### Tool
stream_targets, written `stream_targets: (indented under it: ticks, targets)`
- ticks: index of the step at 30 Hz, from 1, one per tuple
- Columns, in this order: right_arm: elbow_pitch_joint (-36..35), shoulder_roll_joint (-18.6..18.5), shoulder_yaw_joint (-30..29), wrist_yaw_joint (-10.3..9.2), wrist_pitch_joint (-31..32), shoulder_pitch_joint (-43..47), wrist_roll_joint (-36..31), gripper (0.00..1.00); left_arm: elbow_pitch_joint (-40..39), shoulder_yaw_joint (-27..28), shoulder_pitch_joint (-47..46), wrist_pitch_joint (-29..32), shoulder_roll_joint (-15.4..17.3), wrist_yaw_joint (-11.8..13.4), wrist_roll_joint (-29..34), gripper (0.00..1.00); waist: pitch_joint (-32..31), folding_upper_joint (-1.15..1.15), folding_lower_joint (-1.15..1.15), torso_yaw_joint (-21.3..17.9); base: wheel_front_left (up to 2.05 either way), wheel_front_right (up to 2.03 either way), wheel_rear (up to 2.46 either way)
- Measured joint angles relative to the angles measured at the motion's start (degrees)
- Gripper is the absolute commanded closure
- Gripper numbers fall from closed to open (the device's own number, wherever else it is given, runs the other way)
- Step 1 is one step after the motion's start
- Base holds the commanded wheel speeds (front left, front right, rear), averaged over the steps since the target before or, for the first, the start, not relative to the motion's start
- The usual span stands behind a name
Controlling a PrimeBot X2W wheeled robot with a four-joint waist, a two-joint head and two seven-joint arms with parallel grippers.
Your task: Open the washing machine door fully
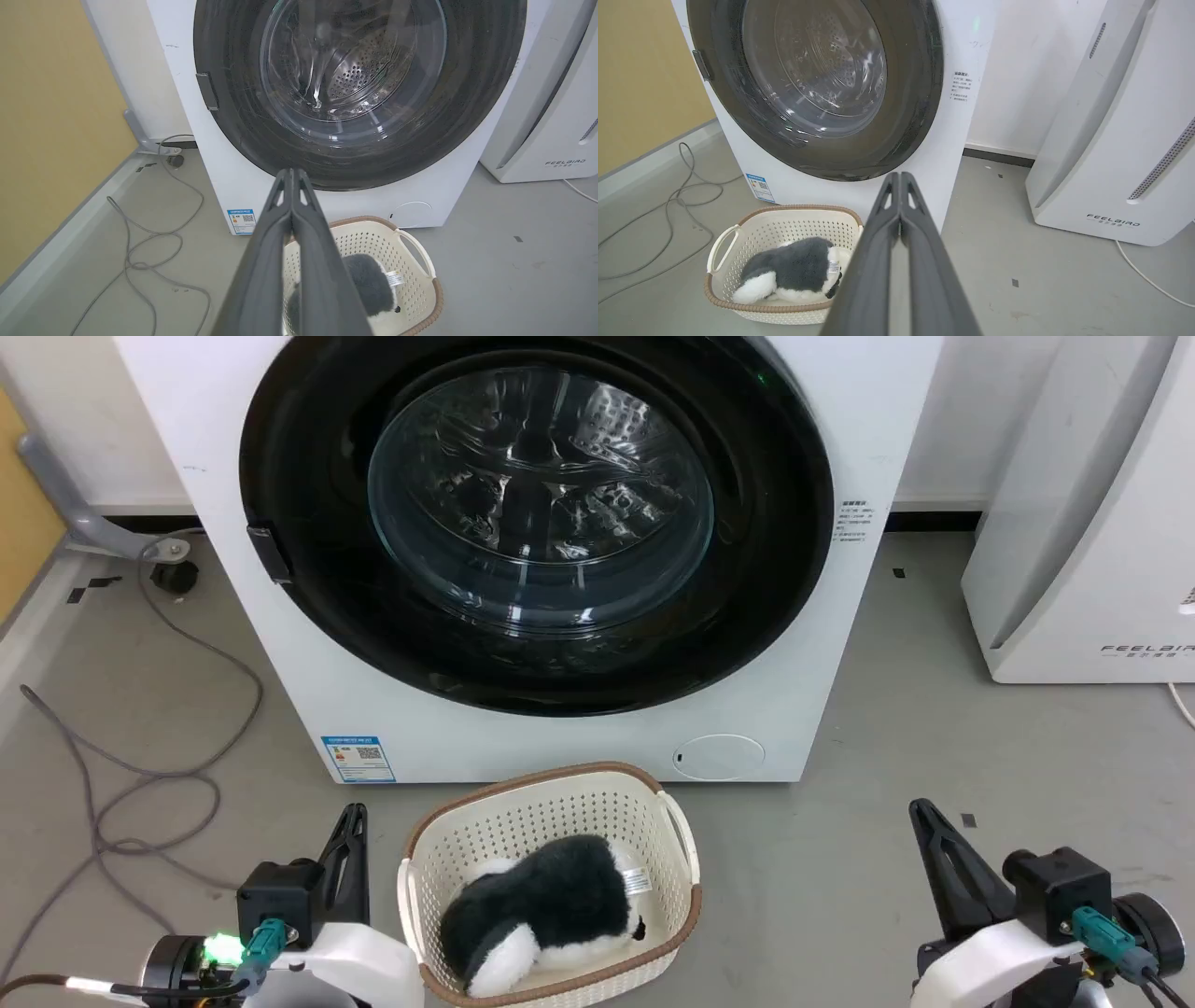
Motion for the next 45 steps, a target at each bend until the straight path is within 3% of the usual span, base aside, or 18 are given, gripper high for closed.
stream_targets:
  ticks: [13, 14, 30, 31, 32, 45]
  targets:
    - [0.0, 0.0, 0.0, 0.00, 0.0, 0.0, 0.0, 1.00, 0.0, 0.0, 0.0, 0.0, 0.0, 0.0, 0.0, 1.00, 0.0, 0.00, 0.00, 0.0, 0.00, 0.00, 0.00]
    - [0.0, 0.0, 0.0, 0.00, 0.0, 0.0, 0.0, 0.00, 0.0, 0.0, 0.0, 0.0, 0.0, 0.0, 0.0, 0.00, 0.0, 0.00, 0.00, 0.0, 0.00, 0.00, 0.00]
    - [0.0, 0.0, -1.7, 0.00, -1.2, 0.0, 5.3, 0.02, 0.1, -0.7, 0.0, -1.3, 0.0, 1.4, -0.5, 0.00, 0.3, 0.00, 0.00, 0.0, 0.00, 0.00, 0.00]
    - [0.0, 0.0, -1.7, 0.00, -1.3, 0.0, 5.8, 0.94, 0.1, -0.8, 0.0, -1.5, 0.0, 1.5, -0.5, 0.00, 0.3, 0.00, 0.00, 0.0, 0.00, 0.00, 0.00]
    - [0.0, 0.0, -1.8, 0.00, -1.6, 0.0, 6.5, 1.00, 0.1, -0.8, 0.0, -1.6, 0.0, 1.6, -0.5, 0.00, 0.3, 0.00, 0.00, 0.1, 0.00, 0.00, 0.00]
    - [3.4, 0.0, -4.2, -0.01, -3.2, -4.0, 22.4, 1.00, 0.0, -1.1, -0.1, -3.1, 0.0, 2.7, -0.5, 0.00, 1.6, 0.00, 0.00, 0.6, 0.00, 0.00, 0.00]
